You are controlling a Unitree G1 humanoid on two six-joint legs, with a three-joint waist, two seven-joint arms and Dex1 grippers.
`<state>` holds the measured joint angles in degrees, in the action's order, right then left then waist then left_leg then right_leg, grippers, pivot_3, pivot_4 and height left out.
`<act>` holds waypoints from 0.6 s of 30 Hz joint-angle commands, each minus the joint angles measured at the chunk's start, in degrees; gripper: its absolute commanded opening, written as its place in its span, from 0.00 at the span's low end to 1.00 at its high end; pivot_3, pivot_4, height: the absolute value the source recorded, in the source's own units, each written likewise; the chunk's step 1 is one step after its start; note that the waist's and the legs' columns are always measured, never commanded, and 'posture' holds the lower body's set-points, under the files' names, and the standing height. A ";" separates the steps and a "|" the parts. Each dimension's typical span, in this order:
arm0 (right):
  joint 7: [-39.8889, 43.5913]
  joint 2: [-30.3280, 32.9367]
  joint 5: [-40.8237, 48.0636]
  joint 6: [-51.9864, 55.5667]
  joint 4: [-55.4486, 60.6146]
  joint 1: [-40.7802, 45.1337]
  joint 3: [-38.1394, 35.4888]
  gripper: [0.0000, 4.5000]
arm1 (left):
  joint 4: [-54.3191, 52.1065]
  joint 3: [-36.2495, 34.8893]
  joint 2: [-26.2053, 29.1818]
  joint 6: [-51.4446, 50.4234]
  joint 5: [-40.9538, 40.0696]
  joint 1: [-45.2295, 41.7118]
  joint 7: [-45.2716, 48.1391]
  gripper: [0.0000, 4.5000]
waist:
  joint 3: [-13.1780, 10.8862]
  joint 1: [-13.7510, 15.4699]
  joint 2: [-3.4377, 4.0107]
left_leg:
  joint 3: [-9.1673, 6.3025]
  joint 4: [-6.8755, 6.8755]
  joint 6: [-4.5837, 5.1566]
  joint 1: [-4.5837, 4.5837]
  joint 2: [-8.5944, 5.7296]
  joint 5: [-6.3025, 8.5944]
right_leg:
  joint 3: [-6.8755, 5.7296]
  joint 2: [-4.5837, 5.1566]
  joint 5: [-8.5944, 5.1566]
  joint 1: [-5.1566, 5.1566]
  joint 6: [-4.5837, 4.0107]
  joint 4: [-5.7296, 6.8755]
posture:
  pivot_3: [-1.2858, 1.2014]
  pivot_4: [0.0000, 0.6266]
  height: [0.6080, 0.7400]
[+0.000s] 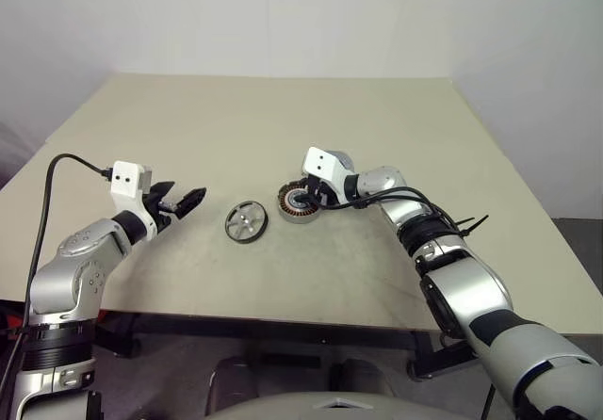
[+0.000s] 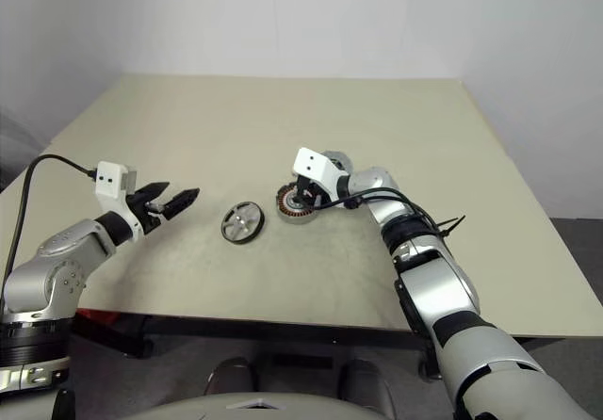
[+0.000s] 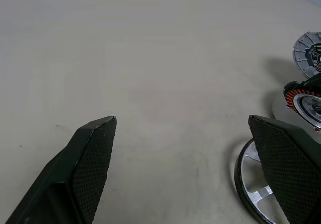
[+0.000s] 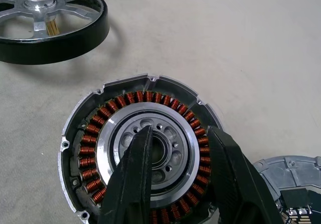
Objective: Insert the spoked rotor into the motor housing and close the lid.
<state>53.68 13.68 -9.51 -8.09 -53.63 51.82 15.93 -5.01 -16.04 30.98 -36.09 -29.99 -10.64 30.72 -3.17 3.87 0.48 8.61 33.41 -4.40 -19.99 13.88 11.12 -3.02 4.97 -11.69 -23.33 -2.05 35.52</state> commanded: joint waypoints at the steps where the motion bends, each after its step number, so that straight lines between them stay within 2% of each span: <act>1: -0.01 0.92 1.46 0.17 4.68 2.31 -1.70 0.43 | -1.72 -0.25 -0.02 1.02 0.17 -0.70 -0.11 1.00 | 0.00 0.02 0.01 | 0.00 0.00 0.00 -0.01 0.00 0.00 | 0.00 0.00 0.00 -0.02 0.00 0.00 | 0.52 0.00 1.00; 11: 0.01 2.32 2.61 1.99 10.43 1.98 -2.89 0.43 | -1.77 0.96 -1.53 -0.09 -0.71 -1.22 0.06 1.00 | 0.00 0.02 0.00 | 0.00 0.00 0.00 -0.01 0.00 0.00 | 0.00 0.00 0.00 -0.02 0.00 -0.02 | 0.52 0.00 1.00; 18: -0.86 3.82 2.78 2.37 11.23 1.42 -3.39 0.43 | -4.93 2.32 -4.12 -6.69 -4.91 1.28 0.15 1.00 | -0.01 0.05 0.00 | 0.00 -0.01 0.00 -0.04 -0.02 0.00 | 0.00 0.01 0.00 -0.03 0.00 -0.06 | 0.52 0.00 1.00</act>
<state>53.51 16.98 -7.93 -5.61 -44.90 52.24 14.09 -7.69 -12.73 26.62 -41.58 -33.24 -9.01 30.96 -3.17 3.92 0.48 8.61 33.37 -4.40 -20.03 13.87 11.12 -3.01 4.96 -11.69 -23.36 -2.06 35.46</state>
